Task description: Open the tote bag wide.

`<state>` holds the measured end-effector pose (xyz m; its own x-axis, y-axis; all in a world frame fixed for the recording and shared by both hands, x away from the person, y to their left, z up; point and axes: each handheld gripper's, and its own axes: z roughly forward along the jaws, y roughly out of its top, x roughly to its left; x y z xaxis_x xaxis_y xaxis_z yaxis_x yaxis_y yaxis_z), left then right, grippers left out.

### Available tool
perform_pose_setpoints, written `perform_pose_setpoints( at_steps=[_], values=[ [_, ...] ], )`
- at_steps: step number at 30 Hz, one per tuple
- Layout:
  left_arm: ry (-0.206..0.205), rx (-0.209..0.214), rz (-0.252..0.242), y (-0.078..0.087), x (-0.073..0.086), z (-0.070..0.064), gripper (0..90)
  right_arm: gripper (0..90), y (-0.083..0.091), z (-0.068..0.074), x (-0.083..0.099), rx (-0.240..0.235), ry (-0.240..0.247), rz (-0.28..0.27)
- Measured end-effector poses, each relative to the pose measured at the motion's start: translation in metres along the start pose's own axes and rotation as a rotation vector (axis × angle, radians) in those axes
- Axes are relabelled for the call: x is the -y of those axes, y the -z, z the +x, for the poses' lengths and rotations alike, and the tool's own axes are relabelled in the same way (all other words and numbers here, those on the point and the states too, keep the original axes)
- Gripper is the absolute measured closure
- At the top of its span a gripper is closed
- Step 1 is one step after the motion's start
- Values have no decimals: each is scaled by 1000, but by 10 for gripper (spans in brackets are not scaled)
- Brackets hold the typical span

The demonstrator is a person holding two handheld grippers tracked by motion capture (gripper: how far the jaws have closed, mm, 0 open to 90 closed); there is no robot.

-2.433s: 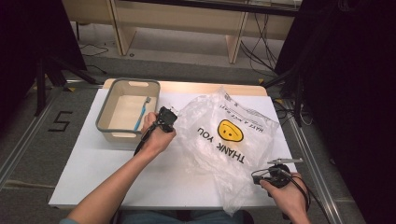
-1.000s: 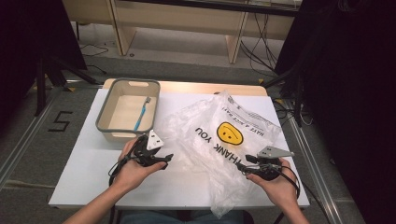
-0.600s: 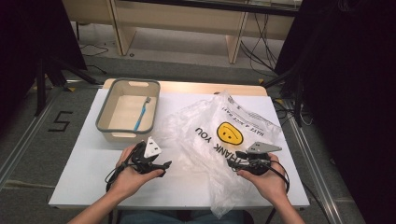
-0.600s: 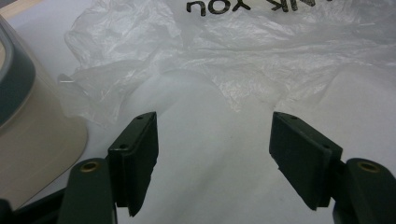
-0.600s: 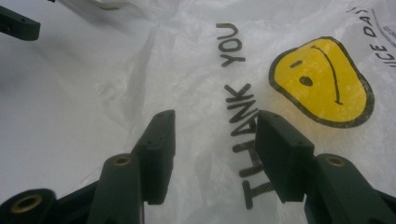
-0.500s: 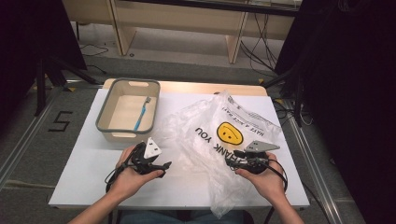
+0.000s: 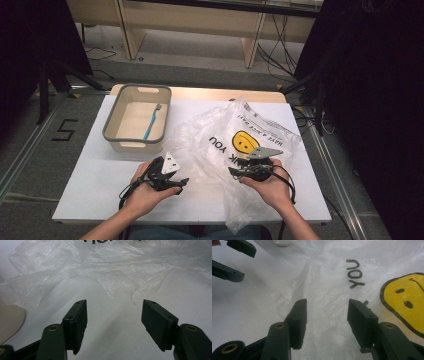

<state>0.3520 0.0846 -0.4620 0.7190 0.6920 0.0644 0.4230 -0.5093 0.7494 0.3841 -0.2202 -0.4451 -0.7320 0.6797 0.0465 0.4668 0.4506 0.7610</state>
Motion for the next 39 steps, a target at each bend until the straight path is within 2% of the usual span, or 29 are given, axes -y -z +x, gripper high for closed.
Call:
perform_pose_setpoints(
  at_steps=[10,19,27,39],
  values=[
    [-4,8,13,-3,1,-1,375,493,-24,7,0,-43,7,58],
    [-4,14,15,-4,1,-1,379,504,-41,16,0,-74,49,109],
    [-2,17,16,-5,2,-2,380,605,-52,17,2,-82,67,151],
    [-7,24,22,-6,2,-2,379,830,-58,14,3,-61,28,168]
  ],
)
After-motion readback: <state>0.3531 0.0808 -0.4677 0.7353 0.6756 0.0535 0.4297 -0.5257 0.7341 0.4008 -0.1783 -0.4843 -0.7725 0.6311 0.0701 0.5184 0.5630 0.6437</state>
